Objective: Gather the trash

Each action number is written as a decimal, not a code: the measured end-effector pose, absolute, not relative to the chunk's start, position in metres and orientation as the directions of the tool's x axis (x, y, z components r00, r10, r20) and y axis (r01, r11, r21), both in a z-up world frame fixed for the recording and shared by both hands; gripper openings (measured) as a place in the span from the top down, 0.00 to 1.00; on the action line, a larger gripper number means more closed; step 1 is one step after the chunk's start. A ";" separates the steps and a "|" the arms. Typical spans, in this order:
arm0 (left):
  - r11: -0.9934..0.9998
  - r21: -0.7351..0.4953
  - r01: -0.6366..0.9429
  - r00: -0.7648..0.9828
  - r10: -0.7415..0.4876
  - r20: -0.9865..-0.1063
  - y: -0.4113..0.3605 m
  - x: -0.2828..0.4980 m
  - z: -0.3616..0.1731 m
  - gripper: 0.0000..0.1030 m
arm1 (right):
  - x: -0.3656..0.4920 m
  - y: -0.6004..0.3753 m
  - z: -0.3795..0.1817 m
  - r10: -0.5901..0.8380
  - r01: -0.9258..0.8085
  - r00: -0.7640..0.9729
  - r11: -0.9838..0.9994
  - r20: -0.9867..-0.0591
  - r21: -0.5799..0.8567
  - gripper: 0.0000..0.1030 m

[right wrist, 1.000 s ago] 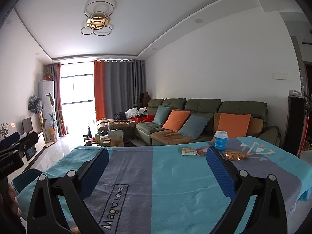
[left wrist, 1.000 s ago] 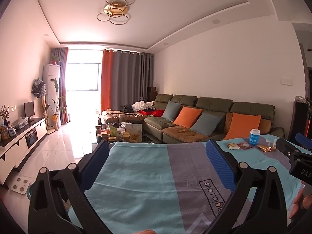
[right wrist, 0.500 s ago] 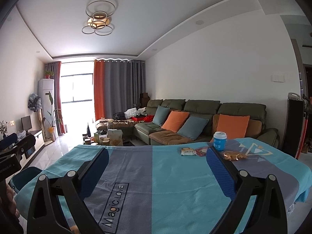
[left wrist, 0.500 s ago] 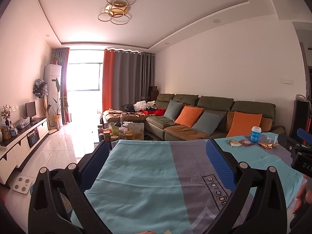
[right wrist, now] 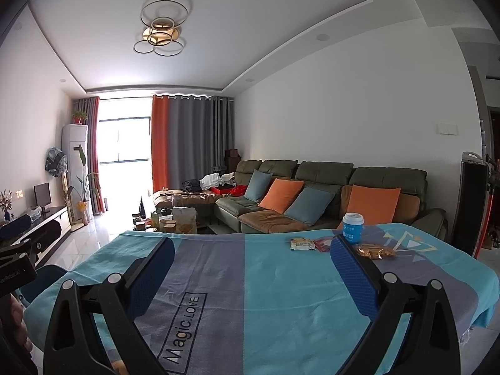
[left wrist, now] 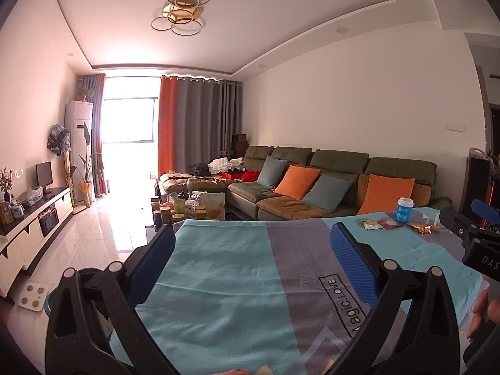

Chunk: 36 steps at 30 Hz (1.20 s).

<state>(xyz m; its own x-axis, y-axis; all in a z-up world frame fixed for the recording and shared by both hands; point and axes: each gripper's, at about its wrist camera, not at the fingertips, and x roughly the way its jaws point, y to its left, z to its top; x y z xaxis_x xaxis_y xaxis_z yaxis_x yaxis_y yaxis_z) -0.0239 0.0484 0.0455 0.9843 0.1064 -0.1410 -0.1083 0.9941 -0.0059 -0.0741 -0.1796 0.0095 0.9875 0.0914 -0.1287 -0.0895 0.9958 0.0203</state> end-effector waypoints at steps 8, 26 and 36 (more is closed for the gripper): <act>0.996 0.005 -0.094 0.986 0.093 -0.142 0.044 -0.024 0.044 0.05 | -0.074 -0.179 0.010 0.094 -0.092 0.987 0.996 -0.131 0.017 0.06; 0.997 0.012 -0.081 0.983 0.082 -0.166 0.041 -0.020 0.040 0.05 | -0.071 -0.179 0.011 0.094 -0.093 0.984 0.996 -0.148 0.015 0.06; 0.998 0.003 -0.070 0.984 0.069 -0.167 0.040 -0.022 0.041 0.05 | -0.072 -0.179 0.012 0.098 -0.097 0.983 0.995 -0.156 0.013 0.06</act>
<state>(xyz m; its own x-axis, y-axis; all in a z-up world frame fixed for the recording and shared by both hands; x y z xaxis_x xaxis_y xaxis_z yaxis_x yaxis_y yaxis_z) -0.0216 0.0395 0.0412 0.9835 0.0693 -0.1669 -0.0698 0.9976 0.0026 -0.0716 -0.1792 0.0120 0.9829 0.0977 -0.1558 -0.0969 0.9952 0.0130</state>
